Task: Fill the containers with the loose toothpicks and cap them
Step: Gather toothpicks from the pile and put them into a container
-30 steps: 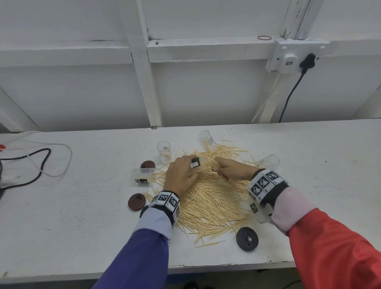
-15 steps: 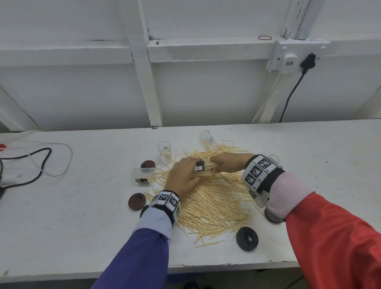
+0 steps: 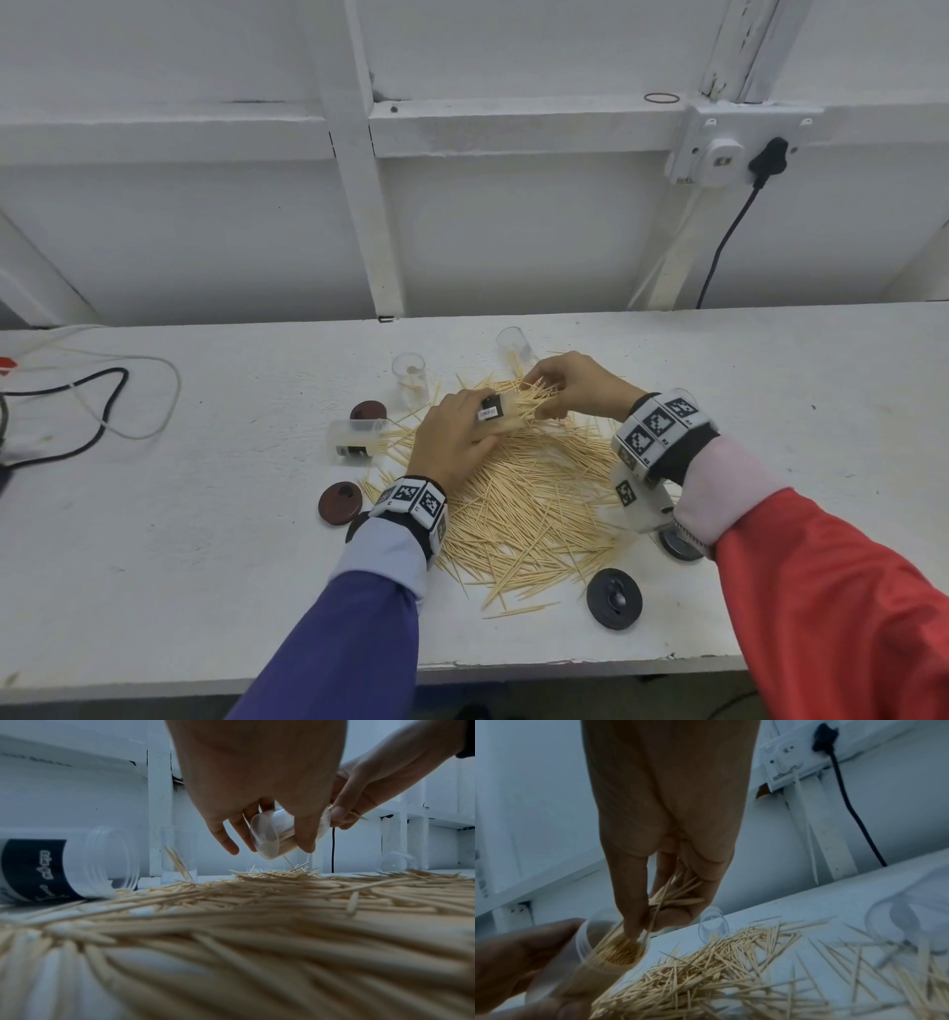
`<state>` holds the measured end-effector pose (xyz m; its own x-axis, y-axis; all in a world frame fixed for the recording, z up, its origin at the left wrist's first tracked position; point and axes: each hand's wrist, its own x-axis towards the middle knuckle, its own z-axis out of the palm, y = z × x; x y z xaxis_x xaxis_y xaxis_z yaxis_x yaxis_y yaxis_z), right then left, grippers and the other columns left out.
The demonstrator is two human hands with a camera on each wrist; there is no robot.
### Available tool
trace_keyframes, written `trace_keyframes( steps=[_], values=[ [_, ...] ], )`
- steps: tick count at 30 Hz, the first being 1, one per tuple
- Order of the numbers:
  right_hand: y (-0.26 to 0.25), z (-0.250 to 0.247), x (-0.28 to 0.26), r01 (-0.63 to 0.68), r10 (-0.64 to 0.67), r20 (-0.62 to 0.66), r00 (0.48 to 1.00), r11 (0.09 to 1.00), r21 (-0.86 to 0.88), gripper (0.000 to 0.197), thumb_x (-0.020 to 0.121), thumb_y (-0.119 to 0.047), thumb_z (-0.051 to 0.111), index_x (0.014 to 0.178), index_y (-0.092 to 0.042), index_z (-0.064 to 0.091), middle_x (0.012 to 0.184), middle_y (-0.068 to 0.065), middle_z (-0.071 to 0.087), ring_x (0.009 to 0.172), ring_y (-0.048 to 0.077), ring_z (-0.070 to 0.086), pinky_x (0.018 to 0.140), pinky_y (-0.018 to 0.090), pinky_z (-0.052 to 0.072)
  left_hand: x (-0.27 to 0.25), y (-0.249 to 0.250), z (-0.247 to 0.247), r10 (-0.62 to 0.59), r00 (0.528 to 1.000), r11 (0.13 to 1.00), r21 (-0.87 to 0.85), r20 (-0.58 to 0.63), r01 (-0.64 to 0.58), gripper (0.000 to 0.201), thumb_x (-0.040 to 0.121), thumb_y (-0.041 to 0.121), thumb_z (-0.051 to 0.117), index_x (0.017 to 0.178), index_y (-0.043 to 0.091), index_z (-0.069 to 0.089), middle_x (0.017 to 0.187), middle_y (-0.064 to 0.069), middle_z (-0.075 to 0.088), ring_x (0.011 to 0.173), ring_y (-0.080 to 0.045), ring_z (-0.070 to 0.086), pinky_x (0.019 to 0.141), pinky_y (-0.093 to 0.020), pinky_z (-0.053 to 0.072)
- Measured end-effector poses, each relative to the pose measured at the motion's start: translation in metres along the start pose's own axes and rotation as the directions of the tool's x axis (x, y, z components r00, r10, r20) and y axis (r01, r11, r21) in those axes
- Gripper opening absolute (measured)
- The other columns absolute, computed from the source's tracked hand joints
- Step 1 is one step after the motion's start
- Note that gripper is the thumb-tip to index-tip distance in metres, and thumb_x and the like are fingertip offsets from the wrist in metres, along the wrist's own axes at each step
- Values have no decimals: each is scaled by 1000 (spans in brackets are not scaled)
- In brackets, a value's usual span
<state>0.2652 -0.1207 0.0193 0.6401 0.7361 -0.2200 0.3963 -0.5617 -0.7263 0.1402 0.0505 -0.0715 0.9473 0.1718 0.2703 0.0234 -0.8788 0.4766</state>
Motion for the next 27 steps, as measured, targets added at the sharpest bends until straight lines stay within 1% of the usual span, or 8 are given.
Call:
trace_keyframes(
  steps=[4,7,10,14,17,21,24,27],
  values=[
    [1,2,-2,14,-5,-64,998,991,136,35,75,8,76,108,-2,67,91,15,70,68,15,65,62,22,56,-1,0,0,-18,1000,1000,-10,-24,17,54,87,41,64,134,17,50,121,0,59,108,-19,53,86,-34,44],
    [1,4,-3,37,-23,-90,996,988,149,29,76,5,76,104,2,70,79,10,71,58,8,65,58,18,53,-1,2,-2,-20,999,1000,-16,-41,20,54,87,42,65,133,16,51,119,-1,60,106,-19,54,84,-33,43],
    [1,9,-2,52,-40,-83,996,988,145,26,78,0,77,103,0,71,72,5,70,58,8,66,59,18,55,0,2,-3,-9,999,1000,-21,-33,8,55,87,43,65,133,16,51,118,-2,60,106,-20,54,84,-34,44],
    [-1,16,-1,62,-57,-56,997,992,106,31,76,-2,80,106,-3,71,88,8,71,66,17,67,57,20,54,0,3,-4,-3,1000,999,-33,-24,2,55,87,41,66,133,16,51,120,-2,60,107,-20,54,85,-34,44],
    [-1,11,-2,48,-42,-48,998,992,120,37,72,1,82,105,-7,69,102,9,68,72,13,65,57,16,52,-1,5,-5,-8,999,999,-39,-33,6,56,87,42,66,133,15,51,119,-2,61,106,-20,54,85,-34,43],
    [1,2,-3,7,-8,9,1000,989,149,45,68,8,81,108,-7,68,103,4,68,79,10,62,69,18,53,-2,6,-5,-14,999,1000,-25,-33,13,55,87,41,67,133,15,51,119,-2,60,106,-20,54,83,-31,42],
    [4,0,-3,-6,14,-44,999,984,180,34,70,8,79,99,-8,71,100,7,72,80,14,67,77,24,55,-2,5,-5,-20,999,1000,-24,-28,19,55,87,42,66,133,16,51,120,-1,60,107,-19,54,84,-33,43],
    [4,0,-4,9,9,-86,996,978,207,22,73,4,79,92,-4,75,89,10,74,77,14,71,73,22,54,-1,5,-5,-16,1000,1000,-17,-15,16,55,88,41,66,134,15,50,122,-2,60,108,-20,53,85,-34,44]
  ],
)
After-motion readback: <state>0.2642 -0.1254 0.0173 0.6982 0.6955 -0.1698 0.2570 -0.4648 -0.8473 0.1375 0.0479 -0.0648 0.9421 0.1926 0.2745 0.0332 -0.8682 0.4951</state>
